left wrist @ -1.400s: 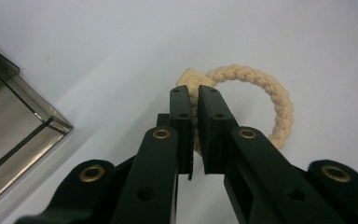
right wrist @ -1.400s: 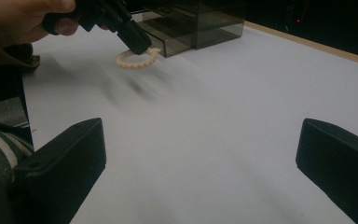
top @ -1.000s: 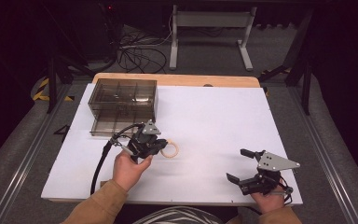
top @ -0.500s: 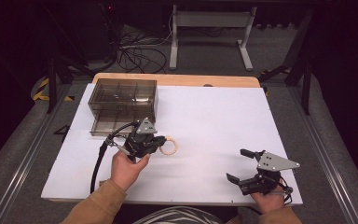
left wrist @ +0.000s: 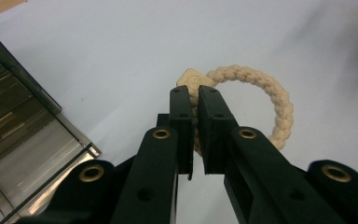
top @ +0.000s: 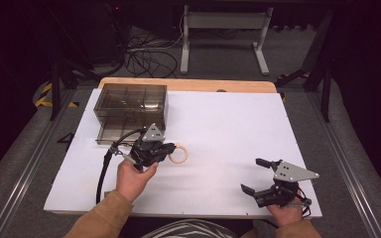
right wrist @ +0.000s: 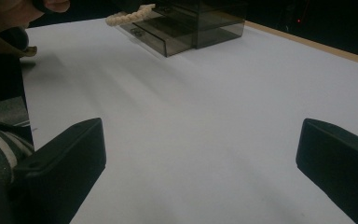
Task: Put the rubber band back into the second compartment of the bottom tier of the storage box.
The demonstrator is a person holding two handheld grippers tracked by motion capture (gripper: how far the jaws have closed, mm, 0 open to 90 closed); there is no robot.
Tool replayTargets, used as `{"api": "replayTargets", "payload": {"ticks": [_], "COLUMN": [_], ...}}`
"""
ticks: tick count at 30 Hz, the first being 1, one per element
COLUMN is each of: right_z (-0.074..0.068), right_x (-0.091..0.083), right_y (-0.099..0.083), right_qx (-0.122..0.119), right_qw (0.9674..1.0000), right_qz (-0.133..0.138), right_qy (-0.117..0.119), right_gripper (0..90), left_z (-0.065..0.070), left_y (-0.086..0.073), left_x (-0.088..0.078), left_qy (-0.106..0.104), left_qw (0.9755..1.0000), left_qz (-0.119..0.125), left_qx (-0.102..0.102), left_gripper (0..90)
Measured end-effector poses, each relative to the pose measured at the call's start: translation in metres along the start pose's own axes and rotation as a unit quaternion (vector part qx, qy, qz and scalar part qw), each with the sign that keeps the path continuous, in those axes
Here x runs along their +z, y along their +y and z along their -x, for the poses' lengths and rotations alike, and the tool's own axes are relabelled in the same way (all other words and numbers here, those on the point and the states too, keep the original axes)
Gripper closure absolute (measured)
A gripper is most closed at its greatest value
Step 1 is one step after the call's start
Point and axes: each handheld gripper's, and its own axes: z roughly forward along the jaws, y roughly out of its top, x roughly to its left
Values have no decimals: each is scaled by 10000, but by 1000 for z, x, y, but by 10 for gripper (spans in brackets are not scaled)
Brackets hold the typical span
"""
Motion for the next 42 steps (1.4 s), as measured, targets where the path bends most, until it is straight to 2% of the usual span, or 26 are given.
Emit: {"api": "replayTargets", "payload": {"ticks": [8, 14, 42], "right_z": [0, 0, 0], "right_x": [0, 0, 0], "right_y": [0, 0, 0], "right_qx": [-11, -11, 8], "right_qw": [10000, 10000, 10000], "right_qz": [9, 10, 13], "right_qy": [0, -2, -8], "right_gripper": [20, 20, 20], "left_z": [-5, -12, -54], "left_y": [1, 2, -3], "left_x": [-7, -16, -53], "left_qy": [77, 252, 769], "left_qw": [9999, 9996, 9961], "left_qz": [68, 114, 301], "left_qx": [13, 15, -311], "left_gripper": [851, 851, 849]}}
